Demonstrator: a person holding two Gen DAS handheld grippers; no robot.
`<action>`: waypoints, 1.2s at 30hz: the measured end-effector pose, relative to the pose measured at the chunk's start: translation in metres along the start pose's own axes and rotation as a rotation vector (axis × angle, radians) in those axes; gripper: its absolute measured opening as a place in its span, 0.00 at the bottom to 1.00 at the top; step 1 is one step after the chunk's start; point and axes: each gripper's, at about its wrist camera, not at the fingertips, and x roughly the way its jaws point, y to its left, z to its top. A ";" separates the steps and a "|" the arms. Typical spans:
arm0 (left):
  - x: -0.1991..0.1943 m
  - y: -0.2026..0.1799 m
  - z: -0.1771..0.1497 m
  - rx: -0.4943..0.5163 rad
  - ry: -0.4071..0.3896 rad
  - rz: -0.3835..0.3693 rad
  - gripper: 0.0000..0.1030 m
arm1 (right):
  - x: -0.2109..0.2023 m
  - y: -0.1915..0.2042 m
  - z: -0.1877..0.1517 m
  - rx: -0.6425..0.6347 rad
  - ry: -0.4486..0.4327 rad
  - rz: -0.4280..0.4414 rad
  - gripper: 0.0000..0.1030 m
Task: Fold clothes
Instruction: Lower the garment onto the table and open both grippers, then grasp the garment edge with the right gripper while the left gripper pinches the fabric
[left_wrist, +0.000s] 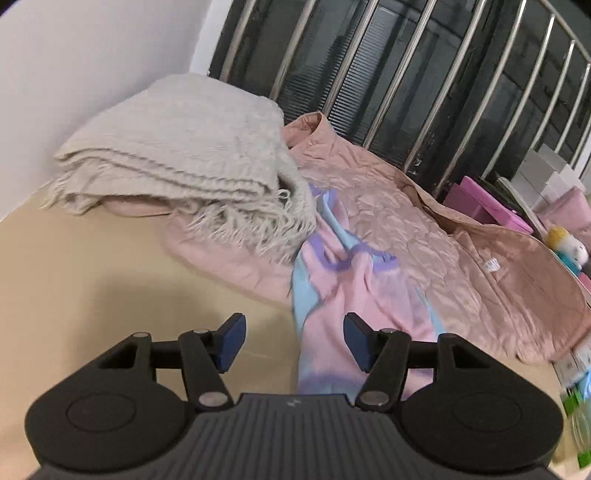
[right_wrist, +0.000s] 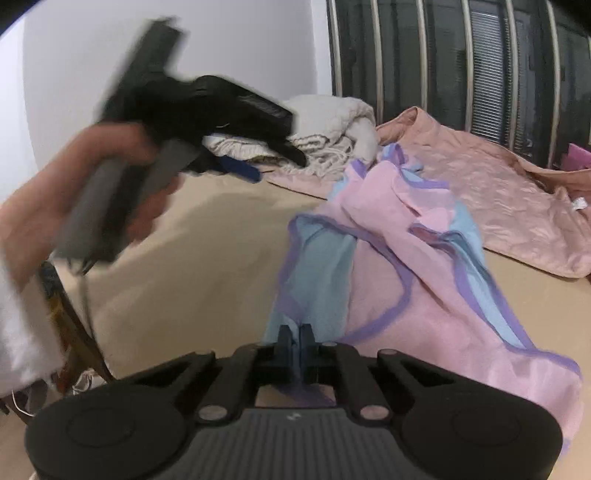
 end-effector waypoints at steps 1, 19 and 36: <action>0.009 -0.005 0.004 -0.002 0.003 0.008 0.59 | -0.009 -0.001 -0.005 -0.012 0.019 -0.005 0.03; 0.002 -0.007 -0.056 0.164 0.016 0.191 0.01 | -0.085 -0.055 -0.051 0.098 0.073 -0.094 0.03; -0.133 0.052 -0.136 0.024 -0.094 0.269 0.36 | 0.022 0.008 0.110 -0.196 -0.022 0.195 0.36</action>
